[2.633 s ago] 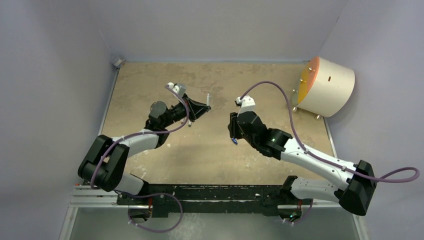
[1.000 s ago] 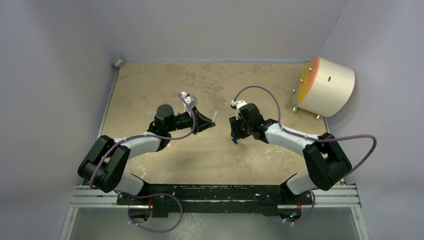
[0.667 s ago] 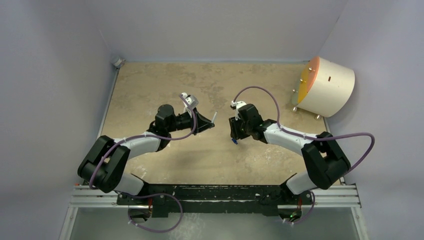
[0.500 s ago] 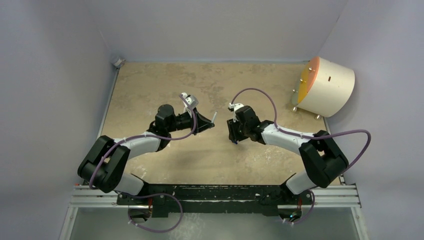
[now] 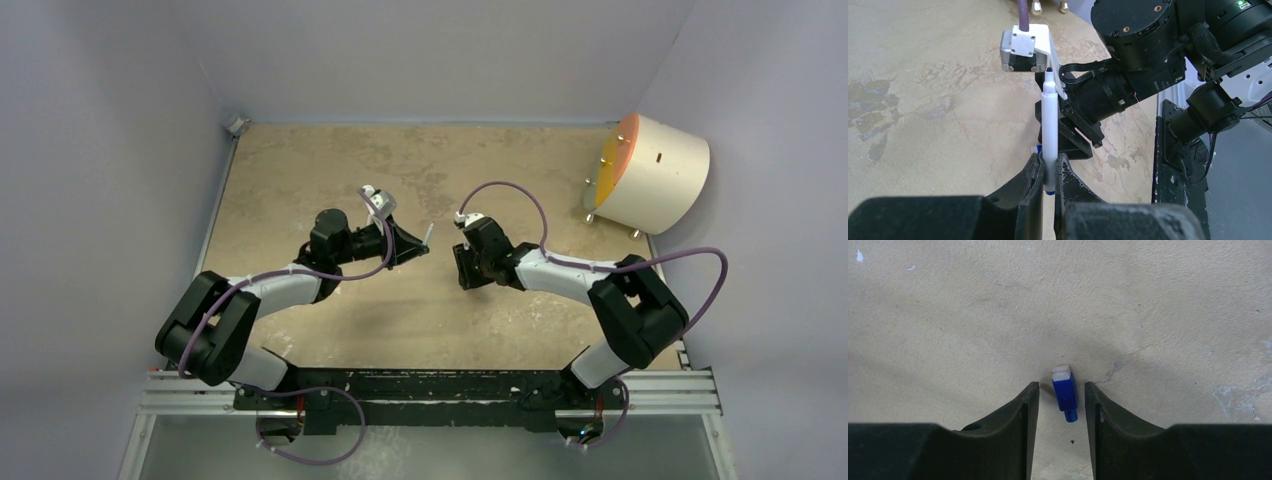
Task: Insert the pens into the pen caps
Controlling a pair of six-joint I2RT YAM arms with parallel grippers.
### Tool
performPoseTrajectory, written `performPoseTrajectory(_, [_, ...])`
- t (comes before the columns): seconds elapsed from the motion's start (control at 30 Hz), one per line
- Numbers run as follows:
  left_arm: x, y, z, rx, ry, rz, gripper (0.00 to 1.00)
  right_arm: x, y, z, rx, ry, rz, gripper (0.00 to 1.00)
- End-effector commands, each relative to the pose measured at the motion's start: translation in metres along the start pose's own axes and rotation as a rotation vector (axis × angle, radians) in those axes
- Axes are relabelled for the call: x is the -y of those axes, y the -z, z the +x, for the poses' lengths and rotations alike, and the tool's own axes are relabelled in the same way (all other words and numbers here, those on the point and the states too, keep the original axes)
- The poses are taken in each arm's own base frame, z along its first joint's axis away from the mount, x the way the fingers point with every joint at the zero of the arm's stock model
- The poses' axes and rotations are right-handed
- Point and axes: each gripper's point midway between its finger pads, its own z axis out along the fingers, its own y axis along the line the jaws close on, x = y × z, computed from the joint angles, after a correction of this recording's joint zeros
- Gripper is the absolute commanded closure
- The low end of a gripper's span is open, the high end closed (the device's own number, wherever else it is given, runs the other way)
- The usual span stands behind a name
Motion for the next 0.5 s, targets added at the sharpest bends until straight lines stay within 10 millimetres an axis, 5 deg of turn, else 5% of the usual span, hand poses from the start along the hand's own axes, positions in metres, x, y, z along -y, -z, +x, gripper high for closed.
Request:
performPoseTrajectory(0.0, [0.006,0.001,-0.020,0.059,-0.055,0.010,1.00,-0.001,-0.003,-0.003,0.000,0.001,0.036,0.61])
performPoseTrajectory(0.17, [0.002,0.001,-0.024,0.070,-0.059,-0.006,1.00,0.003,-0.005,-0.002,-0.020,0.020,0.109,0.68])
performPoseTrajectory(0.47, [0.003,0.002,-0.025,0.082,-0.054,0.001,1.00,-0.015,0.000,-0.007,-0.005,-0.013,0.028,1.00])
